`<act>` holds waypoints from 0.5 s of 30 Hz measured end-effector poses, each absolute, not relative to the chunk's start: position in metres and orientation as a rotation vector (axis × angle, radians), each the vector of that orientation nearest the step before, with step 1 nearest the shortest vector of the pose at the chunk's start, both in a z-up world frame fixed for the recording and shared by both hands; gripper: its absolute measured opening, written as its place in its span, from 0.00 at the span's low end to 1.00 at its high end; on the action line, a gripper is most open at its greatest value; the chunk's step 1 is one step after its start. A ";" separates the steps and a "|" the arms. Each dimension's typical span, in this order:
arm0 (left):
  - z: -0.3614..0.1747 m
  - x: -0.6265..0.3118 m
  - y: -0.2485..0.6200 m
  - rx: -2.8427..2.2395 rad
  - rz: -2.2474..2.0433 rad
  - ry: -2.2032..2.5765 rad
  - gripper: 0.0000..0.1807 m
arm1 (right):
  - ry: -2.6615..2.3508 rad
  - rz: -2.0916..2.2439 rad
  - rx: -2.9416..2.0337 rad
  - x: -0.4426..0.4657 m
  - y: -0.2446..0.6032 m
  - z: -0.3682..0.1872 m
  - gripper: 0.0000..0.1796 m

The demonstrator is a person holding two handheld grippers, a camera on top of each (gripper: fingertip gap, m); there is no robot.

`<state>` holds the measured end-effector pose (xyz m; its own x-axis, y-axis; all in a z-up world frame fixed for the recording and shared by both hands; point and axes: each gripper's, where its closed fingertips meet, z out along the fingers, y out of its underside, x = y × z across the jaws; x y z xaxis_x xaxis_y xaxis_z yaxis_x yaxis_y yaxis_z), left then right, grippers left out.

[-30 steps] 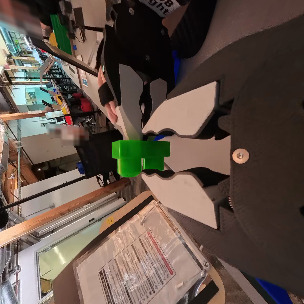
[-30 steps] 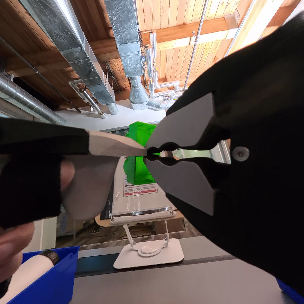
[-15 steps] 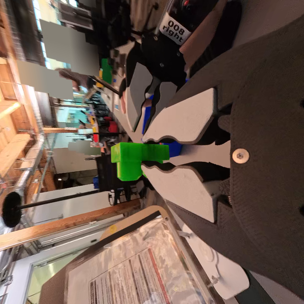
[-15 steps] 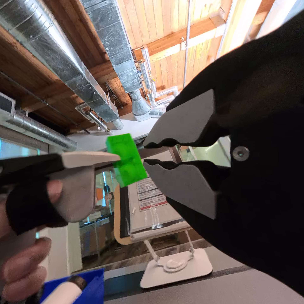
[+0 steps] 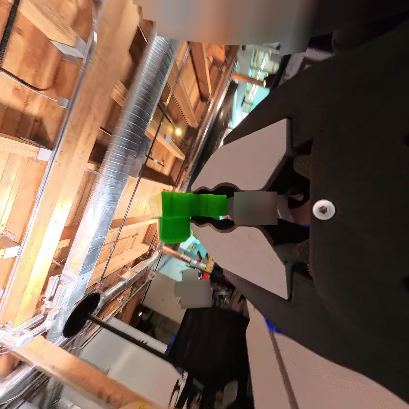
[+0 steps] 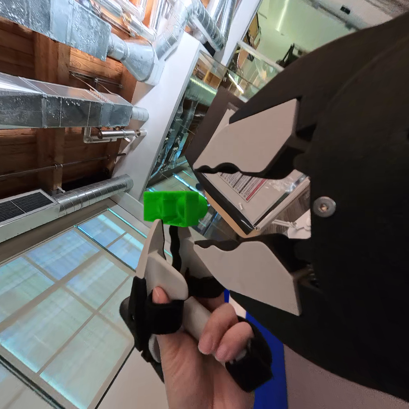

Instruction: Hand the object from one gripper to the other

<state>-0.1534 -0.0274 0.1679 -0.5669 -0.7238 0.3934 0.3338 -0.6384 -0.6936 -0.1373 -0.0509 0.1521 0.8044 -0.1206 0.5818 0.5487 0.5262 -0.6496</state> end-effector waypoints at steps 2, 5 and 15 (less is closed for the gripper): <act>0.163 -0.148 -0.035 -0.941 -2.311 0.744 0.10 | -0.502 -0.483 -0.919 -0.137 -0.050 0.149 0.32; 0.157 -0.143 -0.042 -0.976 -2.385 0.728 0.10 | -0.496 -0.574 -0.897 -0.135 -0.051 0.149 0.30; 0.151 -0.136 -0.051 -0.970 -2.370 0.844 0.12 | -0.513 -0.360 -1.035 -0.126 -0.050 0.153 0.21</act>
<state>-0.1362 -0.0515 0.1514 -0.6562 -0.5929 0.4668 0.1642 -0.7160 -0.6785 -0.1256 -0.0498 0.1526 0.8266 -0.0441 0.5610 0.5128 0.4697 -0.7186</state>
